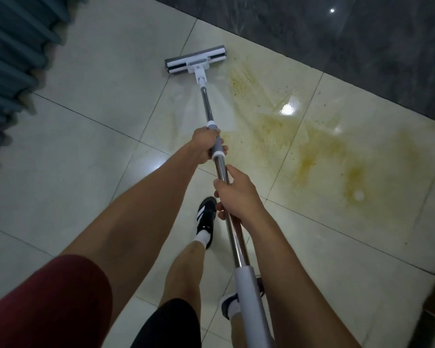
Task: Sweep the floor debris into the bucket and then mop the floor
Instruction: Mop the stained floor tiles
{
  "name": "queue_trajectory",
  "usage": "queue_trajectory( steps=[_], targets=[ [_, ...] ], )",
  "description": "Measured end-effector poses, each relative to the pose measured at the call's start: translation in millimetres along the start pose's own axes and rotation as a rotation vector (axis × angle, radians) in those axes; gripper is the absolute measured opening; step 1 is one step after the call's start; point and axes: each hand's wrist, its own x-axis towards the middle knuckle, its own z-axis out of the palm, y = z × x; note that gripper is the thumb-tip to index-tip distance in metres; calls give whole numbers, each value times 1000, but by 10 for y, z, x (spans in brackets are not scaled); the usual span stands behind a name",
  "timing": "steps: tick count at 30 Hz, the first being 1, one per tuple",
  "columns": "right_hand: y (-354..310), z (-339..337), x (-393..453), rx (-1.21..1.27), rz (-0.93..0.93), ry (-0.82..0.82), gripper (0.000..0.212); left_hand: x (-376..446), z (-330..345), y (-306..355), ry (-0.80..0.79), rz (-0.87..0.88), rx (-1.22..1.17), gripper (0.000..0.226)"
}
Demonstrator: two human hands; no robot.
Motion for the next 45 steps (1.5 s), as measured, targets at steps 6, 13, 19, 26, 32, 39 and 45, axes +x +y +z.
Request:
queue_trajectory(
  steps=[6,13,19,26,32,39,45],
  targets=[
    [690,-25,-431,-296,-102,105,43,-503,139,-623,-26,-35,75,9],
    [1350,-44,-929,-481,-171,96,44,-844,183,-1390,29,-22,30,17],
    [1140,35,-692,-499,-193,129,47,-651,97,-1145,27,27,11,10],
    [480,127,-69,-557,-208,138,47,-89,-53,-429,21,22,5,17],
    [-590,419,769,-561,-291,140,35,594,-441,722,49,70,19,23],
    [-1450,714,1371,-596,-312,94,29,1078,-839,1551,77,92,35,30],
    [-1395,711,1172,-612,-270,67,31,880,-825,1427,73,85,32,31]
  ],
)
